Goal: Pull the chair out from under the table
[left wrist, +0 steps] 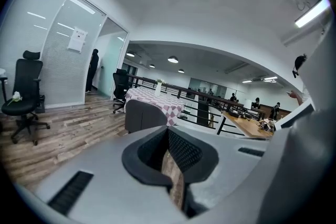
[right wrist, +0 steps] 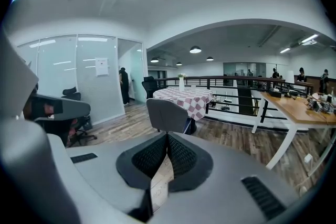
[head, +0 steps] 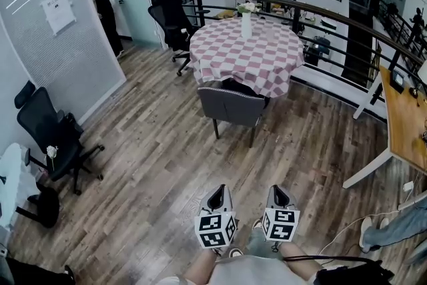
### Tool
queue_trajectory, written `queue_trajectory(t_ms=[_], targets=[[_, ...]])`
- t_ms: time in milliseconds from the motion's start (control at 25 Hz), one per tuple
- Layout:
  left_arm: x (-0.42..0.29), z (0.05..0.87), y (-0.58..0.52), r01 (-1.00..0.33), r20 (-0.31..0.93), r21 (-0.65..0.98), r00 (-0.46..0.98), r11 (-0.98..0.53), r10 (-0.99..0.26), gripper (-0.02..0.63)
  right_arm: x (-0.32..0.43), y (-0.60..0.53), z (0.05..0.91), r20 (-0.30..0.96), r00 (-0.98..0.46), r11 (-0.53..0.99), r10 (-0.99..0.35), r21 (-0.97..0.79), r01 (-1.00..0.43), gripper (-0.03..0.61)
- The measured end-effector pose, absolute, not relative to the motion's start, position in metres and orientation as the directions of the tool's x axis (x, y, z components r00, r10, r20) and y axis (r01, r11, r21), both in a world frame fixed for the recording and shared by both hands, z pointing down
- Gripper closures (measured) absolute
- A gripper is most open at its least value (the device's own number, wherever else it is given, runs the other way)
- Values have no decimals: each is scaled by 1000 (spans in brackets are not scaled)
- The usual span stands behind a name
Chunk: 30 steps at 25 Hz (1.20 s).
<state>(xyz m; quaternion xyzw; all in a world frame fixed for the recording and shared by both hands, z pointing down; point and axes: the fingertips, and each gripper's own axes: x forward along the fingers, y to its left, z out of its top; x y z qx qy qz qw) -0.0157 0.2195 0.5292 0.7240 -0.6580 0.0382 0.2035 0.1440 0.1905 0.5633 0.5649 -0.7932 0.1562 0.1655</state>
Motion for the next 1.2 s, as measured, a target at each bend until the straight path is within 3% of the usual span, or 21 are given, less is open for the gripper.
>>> queue_trajectory(t_ms=[640, 1200], targets=[[-29, 547, 141, -966, 352, 257, 100, -7, -931, 611, 116, 89, 561, 424, -369, 389, -827, -40, -920, 560], [-5, 538, 32, -973, 365, 231, 101, -16, -925, 611, 140, -25, 552, 427, -375, 387, -823, -61, -920, 560]])
